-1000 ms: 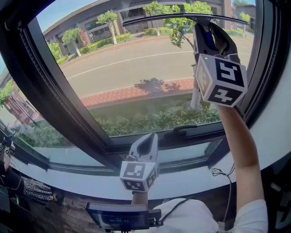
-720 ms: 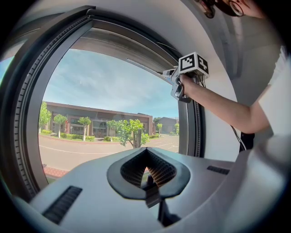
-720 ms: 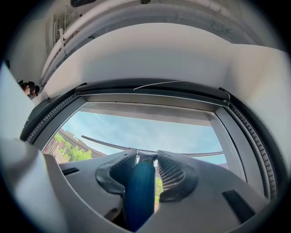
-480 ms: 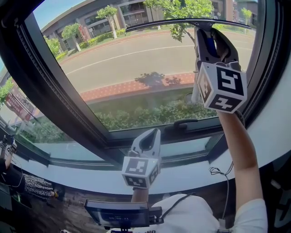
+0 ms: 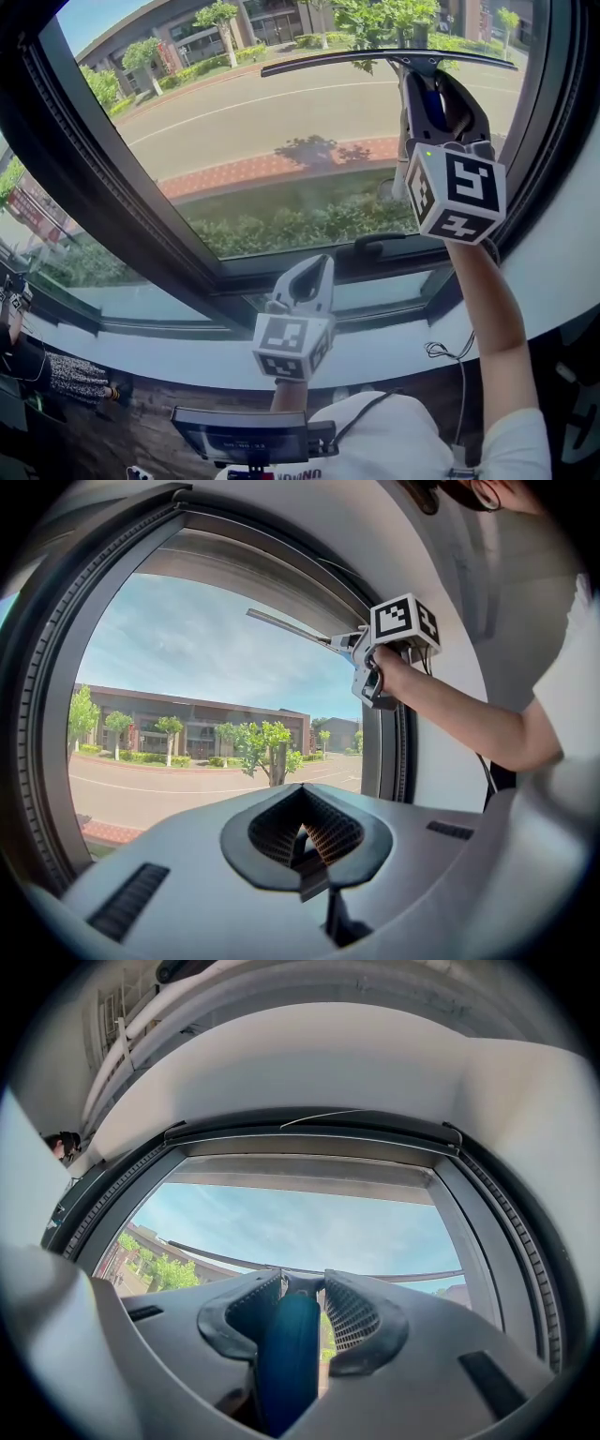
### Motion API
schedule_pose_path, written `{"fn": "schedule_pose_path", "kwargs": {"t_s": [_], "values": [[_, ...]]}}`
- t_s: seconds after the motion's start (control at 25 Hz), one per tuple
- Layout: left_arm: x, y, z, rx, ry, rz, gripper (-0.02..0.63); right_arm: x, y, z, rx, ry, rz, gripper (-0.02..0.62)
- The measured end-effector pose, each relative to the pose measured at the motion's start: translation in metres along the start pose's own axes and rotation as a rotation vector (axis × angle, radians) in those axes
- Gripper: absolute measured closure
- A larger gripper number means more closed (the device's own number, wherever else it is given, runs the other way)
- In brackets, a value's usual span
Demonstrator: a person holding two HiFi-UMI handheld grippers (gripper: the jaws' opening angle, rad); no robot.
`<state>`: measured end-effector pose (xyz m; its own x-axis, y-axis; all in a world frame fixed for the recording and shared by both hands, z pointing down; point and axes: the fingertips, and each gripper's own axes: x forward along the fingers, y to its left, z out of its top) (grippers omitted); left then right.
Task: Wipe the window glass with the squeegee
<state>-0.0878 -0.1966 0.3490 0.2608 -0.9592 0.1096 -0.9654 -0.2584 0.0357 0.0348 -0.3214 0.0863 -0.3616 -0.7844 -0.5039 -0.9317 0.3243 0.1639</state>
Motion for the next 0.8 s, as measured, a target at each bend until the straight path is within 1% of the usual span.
{"fn": "schedule_pose_path", "kwargs": {"t_s": [0.4, 0.8], "values": [[0.003, -0.01, -0.005, -0.005, 0.003, -0.013, 0.606, -0.018, 0.005, -0.026, 0.002, 0.043, 0.002, 0.446], [0.008, -0.013, 0.003, 0.009, 0.007, -0.025, 0.606, -0.03, 0.01, -0.048, 0.006, 0.08, -0.001, 0.446]]}}
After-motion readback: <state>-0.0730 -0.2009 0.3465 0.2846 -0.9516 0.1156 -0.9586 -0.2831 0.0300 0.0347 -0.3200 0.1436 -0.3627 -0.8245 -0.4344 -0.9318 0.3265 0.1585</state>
